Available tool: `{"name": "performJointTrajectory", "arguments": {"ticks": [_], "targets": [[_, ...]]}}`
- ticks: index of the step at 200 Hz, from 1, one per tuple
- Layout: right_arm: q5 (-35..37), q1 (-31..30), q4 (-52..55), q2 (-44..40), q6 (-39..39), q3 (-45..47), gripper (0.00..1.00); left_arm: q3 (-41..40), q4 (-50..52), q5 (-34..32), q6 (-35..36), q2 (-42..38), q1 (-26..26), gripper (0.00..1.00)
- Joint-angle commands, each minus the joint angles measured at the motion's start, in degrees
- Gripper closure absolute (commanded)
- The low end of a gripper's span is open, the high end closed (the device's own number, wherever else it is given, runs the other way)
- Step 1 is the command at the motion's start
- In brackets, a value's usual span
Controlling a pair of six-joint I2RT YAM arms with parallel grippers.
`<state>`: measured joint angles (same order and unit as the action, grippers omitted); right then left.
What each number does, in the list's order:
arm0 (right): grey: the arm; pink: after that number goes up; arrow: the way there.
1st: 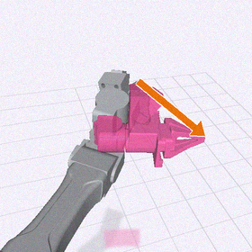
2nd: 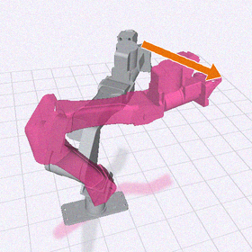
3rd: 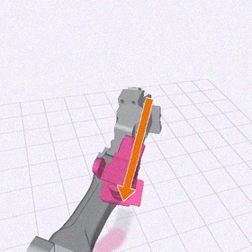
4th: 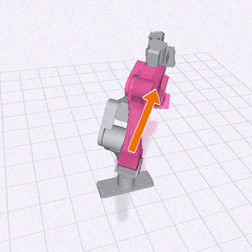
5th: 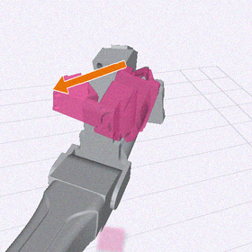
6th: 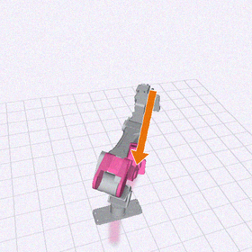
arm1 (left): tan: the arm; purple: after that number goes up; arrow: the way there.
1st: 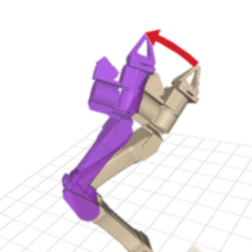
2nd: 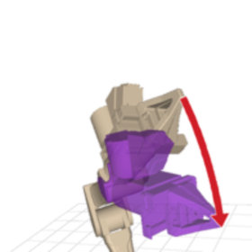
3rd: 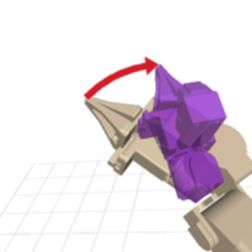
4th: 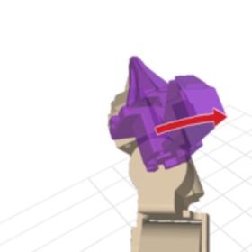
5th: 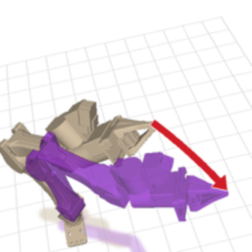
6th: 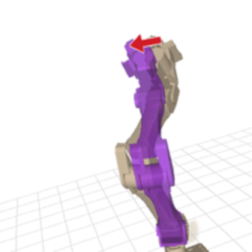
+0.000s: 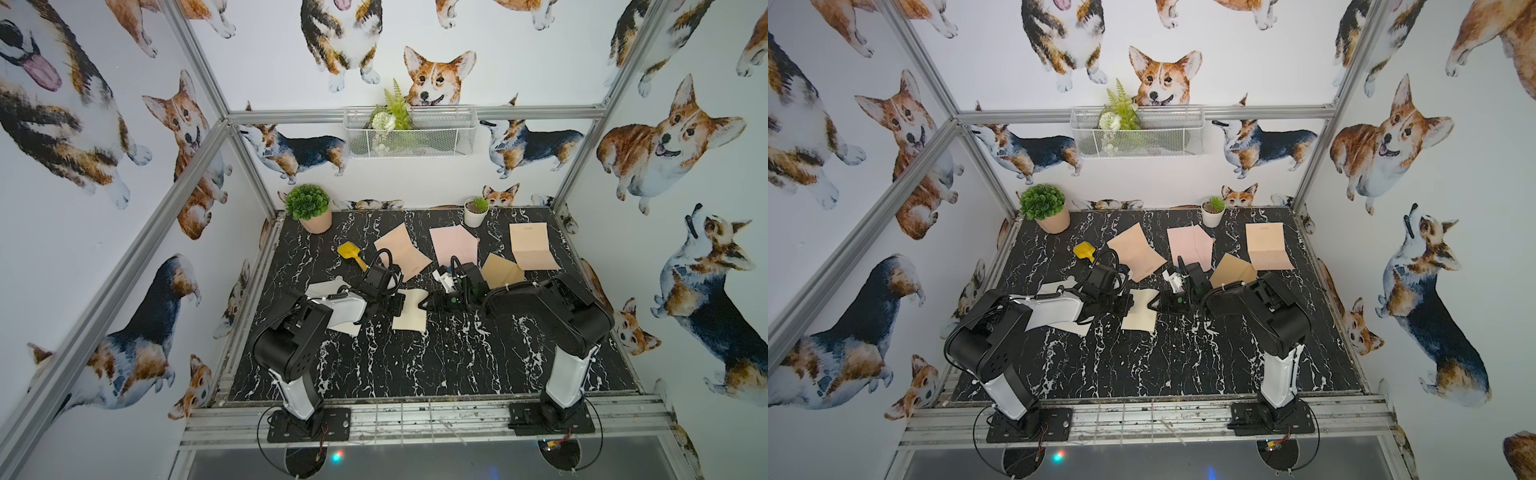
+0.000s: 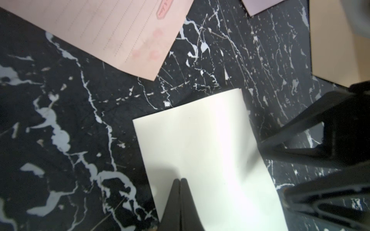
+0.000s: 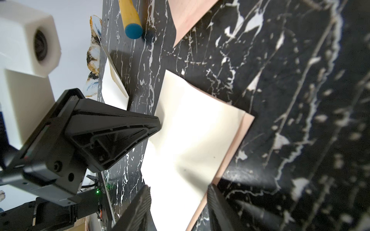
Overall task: Take the letter paper out of the envelope
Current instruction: Unfold the letter paper at the center of the board.
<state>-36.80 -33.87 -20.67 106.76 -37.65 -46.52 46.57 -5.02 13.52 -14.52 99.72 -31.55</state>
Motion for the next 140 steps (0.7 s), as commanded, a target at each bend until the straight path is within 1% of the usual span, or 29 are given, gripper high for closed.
{"name": "performJointTrajectory", "arguments": {"ticks": [1,56,98,140], "targets": [[-1.1,-0.1,-3.3,0.6,-2.5,0.0,0.51,0.3,1.3,-0.3,1.0,0.1,0.0,1.00],[-2.4,-0.2,-5.8,0.2,-5.0,-0.3,0.51,0.3,1.4,-0.4,1.0,0.0,0.0,1.00],[-1.8,-1.5,-4.8,-1.9,-5.0,-1.3,0.51,0.3,1.4,-0.4,1.0,-0.1,0.0,1.00],[-1.4,-3.2,-6.3,-0.7,-6.2,-2.5,0.51,0.1,1.2,-0.8,0.8,-0.4,0.0,1.00]]}}
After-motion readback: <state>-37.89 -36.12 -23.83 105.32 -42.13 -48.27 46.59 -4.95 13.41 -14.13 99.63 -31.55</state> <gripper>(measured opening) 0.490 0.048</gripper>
